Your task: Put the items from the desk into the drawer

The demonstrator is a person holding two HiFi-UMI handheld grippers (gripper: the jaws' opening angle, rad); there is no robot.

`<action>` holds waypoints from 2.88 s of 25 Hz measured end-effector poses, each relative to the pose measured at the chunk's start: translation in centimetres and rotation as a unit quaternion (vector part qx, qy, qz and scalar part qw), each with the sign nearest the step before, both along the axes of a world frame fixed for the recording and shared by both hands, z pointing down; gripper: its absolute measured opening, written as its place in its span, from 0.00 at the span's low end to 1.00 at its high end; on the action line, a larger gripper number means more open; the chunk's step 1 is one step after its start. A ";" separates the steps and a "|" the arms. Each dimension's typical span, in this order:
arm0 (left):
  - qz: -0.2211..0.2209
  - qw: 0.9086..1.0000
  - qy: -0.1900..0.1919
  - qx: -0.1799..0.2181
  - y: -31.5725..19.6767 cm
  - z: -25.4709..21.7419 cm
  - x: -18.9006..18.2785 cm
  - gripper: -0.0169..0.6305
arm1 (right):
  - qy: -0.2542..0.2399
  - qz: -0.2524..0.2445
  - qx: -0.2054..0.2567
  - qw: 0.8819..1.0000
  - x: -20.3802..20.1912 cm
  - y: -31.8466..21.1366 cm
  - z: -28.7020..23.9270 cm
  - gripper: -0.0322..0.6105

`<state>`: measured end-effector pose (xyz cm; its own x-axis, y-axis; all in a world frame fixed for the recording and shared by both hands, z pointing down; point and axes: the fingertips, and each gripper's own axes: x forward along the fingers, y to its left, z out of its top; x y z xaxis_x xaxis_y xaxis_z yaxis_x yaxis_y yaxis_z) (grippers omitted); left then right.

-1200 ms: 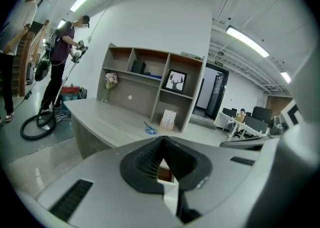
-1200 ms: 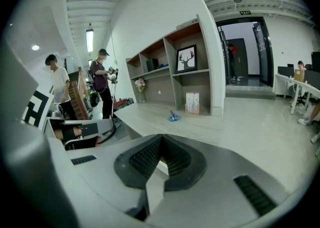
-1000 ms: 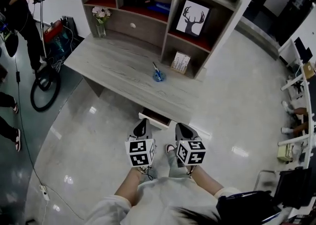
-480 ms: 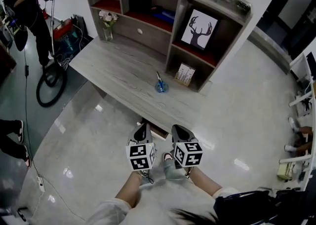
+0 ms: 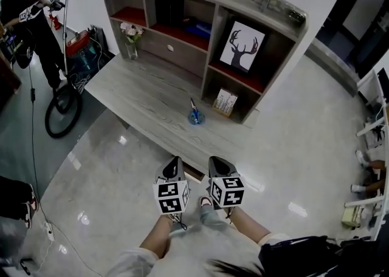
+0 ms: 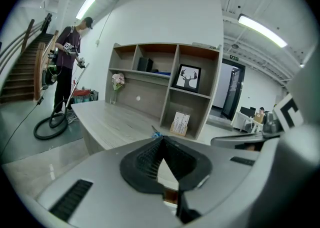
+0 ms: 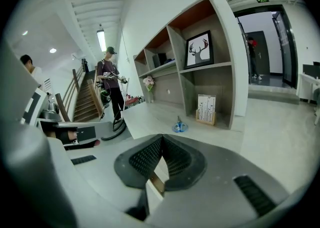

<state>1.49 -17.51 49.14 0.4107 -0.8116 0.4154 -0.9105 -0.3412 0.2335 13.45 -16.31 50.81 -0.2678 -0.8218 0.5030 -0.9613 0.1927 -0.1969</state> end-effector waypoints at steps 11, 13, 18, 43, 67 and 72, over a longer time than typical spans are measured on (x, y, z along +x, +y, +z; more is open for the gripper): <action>0.003 1.000 0.003 -0.026 -0.9 2.2 0.8 0.02 | -0.012 -0.013 0.001 1.000 0.2 -5.5 0.4 0.05; 0.001 1.000 0.003 -0.030 -1.1 2.5 0.7 0.02 | -0.013 -0.016 0.001 1.000 0.2 -6.5 0.6 0.05; -0.011 0.999 0.000 -0.035 -1.2 3.0 0.1 0.02 | -0.006 -0.023 -0.002 1.000 0.3 -8.9 1.6 0.05; -0.089 0.993 -0.034 -0.076 -0.4 6.5 -2.8 0.02 | 0.052 -0.052 -0.022 0.997 0.2 -17.7 8.5 0.14; -0.122 0.986 -0.021 -0.108 -0.4 9.7 -5.0 0.02 | 0.119 -0.065 -0.055 0.989 -0.8 -22.9 14.4 0.17; -0.122 0.986 -0.023 -0.107 -0.7 9.7 -5.2 0.02 | 0.124 -0.066 -0.067 0.988 -1.2 -23.5 14.9 0.18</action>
